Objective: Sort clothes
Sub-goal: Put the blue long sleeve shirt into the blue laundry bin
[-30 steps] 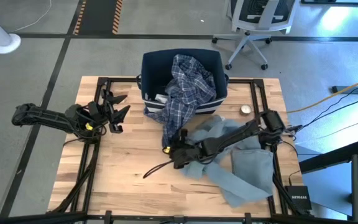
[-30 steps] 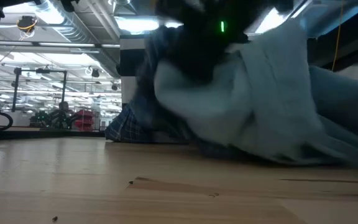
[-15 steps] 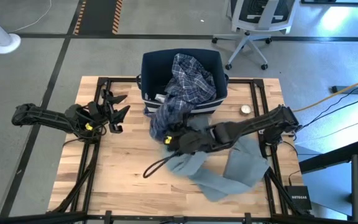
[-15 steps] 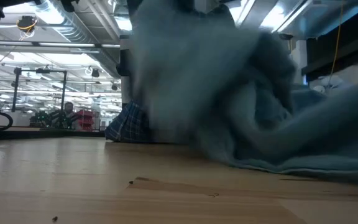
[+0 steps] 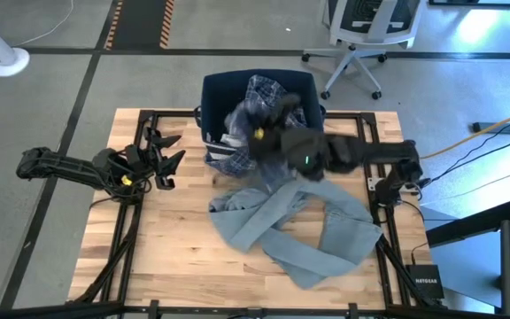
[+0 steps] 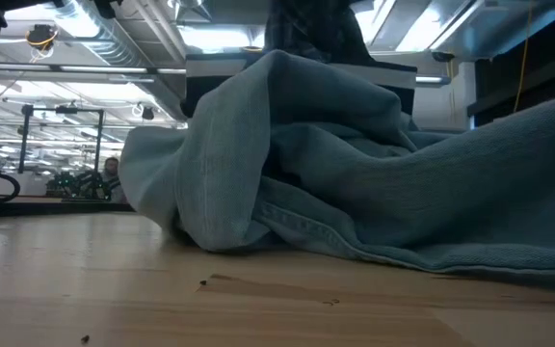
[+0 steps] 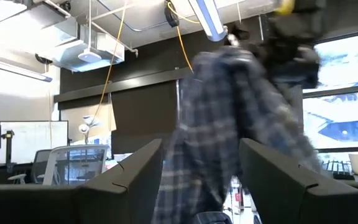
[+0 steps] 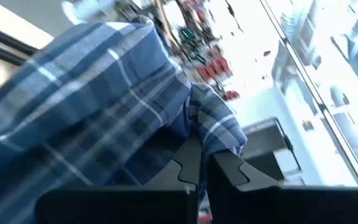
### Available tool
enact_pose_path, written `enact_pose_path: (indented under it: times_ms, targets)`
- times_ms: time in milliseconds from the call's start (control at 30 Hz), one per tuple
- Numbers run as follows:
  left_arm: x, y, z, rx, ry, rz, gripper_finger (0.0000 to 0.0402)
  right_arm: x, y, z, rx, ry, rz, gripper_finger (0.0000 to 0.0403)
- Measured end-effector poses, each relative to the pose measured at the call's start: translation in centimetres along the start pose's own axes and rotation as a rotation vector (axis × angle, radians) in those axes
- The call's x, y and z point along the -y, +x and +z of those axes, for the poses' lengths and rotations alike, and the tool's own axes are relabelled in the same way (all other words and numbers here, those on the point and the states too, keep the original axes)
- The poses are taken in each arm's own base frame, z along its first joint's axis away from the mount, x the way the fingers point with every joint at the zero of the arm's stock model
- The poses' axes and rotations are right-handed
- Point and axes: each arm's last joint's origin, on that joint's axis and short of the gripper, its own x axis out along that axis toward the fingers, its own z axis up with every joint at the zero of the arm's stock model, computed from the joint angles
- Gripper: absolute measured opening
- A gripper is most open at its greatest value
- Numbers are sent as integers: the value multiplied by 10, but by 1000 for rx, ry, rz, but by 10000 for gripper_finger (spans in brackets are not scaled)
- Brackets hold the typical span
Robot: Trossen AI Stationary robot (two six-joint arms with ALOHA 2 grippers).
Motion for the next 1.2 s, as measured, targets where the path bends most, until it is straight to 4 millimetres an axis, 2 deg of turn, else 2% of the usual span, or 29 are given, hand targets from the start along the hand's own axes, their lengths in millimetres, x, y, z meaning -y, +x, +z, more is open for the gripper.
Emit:
enact_pose_path:
  times_ms: [133,300,533,667,800,867,1033,1133,1200]
  targets:
    - [0,0,0,0,0,0,208,21,29,-17,-55,27,-39,18]
    - [0,0,0,0,0,0,208,29,66,-41,-149,31,-63,39]
    - [0,0,0,0,16,0,208,22,104,-72,-208,148,66,70]
    - [0,0,0,-1,16,0,208,11,117,-93,-286,220,211,110]
    - [0,0,-1,-11,21,-4,208,7,118,-109,-370,234,312,165]
    - [1,0,-2,-17,28,-5,208,15,109,-110,-385,233,315,190]
    - [1,0,-2,-20,33,-7,208,48,75,-93,-262,304,310,223]
    - [1,0,-2,-19,32,-6,208,51,54,-80,-173,324,326,224]
    - [1,0,-2,-19,32,-6,208,44,40,-69,-123,312,375,225]
